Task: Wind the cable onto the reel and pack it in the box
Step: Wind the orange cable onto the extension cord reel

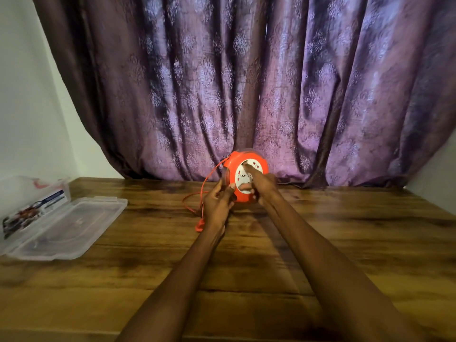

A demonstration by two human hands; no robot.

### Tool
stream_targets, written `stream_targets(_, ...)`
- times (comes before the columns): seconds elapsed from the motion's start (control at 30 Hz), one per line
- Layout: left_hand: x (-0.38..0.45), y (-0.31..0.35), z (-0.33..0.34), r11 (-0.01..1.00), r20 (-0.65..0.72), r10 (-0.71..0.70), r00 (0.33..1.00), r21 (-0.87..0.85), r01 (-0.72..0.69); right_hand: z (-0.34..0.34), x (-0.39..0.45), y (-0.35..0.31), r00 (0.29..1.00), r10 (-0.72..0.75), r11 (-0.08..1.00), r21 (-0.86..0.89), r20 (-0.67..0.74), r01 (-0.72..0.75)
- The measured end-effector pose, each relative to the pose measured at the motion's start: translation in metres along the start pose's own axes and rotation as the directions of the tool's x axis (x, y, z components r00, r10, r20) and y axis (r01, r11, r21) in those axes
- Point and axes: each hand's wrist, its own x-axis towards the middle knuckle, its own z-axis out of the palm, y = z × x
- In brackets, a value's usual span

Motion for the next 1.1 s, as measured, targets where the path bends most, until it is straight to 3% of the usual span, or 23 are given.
stream_targets(0.07,0.001,0.000,-0.002,0.998,0.024,0.047,0.999,0.036,-0.048,0.006,-0.002,0.008,0.998,0.056,0.990,0.132,0.022,-0.058)
stream_targets(0.13,0.001,0.002,-0.005,0.993,0.023,0.082,0.996,0.087,-0.084,0.006,-0.005,0.012,0.999,0.047,0.991,0.127,0.026,-0.050)
stream_targets(0.2,0.002,0.005,-0.008,0.995,-0.012,0.064,0.998,0.081,-0.063,0.001,-0.007,0.013,0.999,-0.017,0.999,0.041,0.043,0.015)
stream_targets(0.27,0.006,0.009,-0.015,0.997,-0.056,0.039,0.998,0.068,-0.036,-0.007,-0.005,0.014,0.984,-0.162,0.968,-0.180,0.069,0.172)
stream_targets(0.33,0.013,0.015,-0.022,0.995,-0.098,0.036,0.994,0.096,-0.027,-0.018,-0.002,0.014,0.920,-0.384,0.751,-0.553,0.079,0.361)
stream_targets(0.4,0.019,0.021,-0.029,0.992,-0.106,0.033,0.994,0.124,-0.020,-0.029,-0.003,0.012,0.759,-0.612,0.397,-0.743,0.223,0.539)
stream_targets(0.43,0.022,0.023,-0.033,0.991,-0.102,0.012,0.995,0.134,0.001,-0.034,-0.004,0.010,0.660,-0.658,0.225,-0.742,0.362,0.632)
stream_targets(0.5,0.024,0.028,-0.038,0.989,-0.097,-0.051,0.994,0.133,0.063,-0.042,-0.006,0.003,0.469,-0.615,-0.071,-0.637,0.634,0.768)
stream_targets(0.57,0.023,0.029,-0.041,0.990,-0.069,-0.072,0.995,0.114,0.080,-0.048,-0.006,-0.004,0.351,-0.513,-0.272,-0.536,0.783,0.799)
stream_targets(0.7,0.020,0.030,-0.043,0.977,-0.004,-0.116,0.993,0.178,0.115,-0.048,-0.014,-0.012,0.363,-0.322,-0.467,-0.480,0.874,0.742)
stream_targets(0.87,0.011,0.028,-0.037,0.960,0.092,-0.097,0.991,0.271,0.069,-0.046,-0.019,-0.013,0.389,-0.213,-0.692,-0.420,0.896,0.588)
stream_targets(1.1,0.005,0.024,-0.028,0.957,0.116,-0.063,0.991,0.290,0.027,-0.055,-0.016,0.001,0.344,-0.306,-0.704,-0.454,0.888,0.546)
